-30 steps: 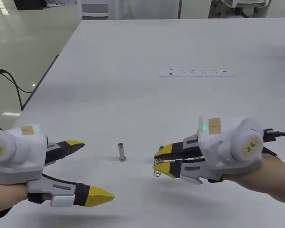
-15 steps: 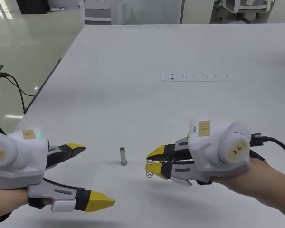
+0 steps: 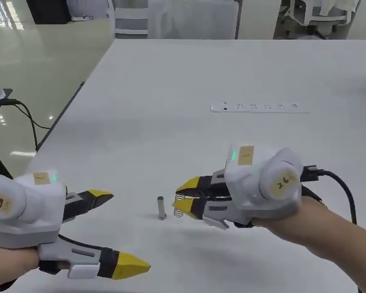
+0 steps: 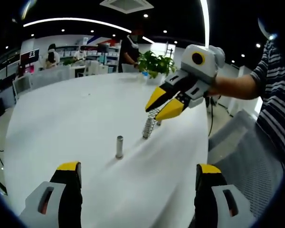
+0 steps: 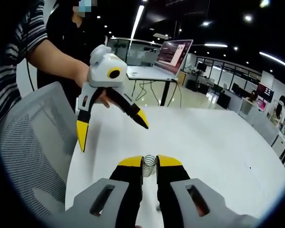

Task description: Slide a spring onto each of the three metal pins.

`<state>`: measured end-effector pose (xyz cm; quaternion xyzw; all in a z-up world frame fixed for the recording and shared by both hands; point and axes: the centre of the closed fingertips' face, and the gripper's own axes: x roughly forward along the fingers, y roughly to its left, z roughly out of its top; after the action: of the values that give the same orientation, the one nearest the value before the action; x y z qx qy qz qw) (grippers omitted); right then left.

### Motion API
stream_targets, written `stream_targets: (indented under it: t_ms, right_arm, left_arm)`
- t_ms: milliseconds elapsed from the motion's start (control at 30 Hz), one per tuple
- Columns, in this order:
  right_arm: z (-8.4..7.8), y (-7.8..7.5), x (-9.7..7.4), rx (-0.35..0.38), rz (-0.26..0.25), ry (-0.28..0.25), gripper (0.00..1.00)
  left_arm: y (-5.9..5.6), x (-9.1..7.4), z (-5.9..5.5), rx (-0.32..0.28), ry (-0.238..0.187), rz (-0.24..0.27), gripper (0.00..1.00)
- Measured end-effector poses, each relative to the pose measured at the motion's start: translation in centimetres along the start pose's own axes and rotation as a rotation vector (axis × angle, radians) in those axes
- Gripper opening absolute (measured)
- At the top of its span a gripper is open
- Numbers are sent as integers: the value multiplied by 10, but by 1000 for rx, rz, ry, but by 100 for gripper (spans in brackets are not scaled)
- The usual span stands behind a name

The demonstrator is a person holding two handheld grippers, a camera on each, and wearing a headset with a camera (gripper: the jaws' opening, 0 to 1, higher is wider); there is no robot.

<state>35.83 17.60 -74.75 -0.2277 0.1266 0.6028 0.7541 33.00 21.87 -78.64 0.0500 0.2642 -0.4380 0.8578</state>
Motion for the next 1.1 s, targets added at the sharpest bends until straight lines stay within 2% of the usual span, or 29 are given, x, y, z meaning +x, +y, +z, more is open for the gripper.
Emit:
stream_targets:
  t_ms: [133, 267, 600, 867, 1100]
  right_arm:
    - [8, -6, 9, 13, -2, -17, 7]
    - [8, -15, 15, 22, -23, -14, 7]
    - [9, -29, 24, 69, -38, -20, 7]
    - [4, -28, 29, 78, -20, -2, 7]
    - [7, -29, 32, 84, -19, -12, 7]
  left_arm:
    - [0, -1, -1, 1, 3, 0, 97]
    - [1, -2, 1, -1, -2, 4, 97]
    - [3, -2, 4, 0, -10, 8, 97]
    - [6, 0, 2, -1, -5, 7, 97]
    - [7, 1, 3, -3, -6, 8, 97]
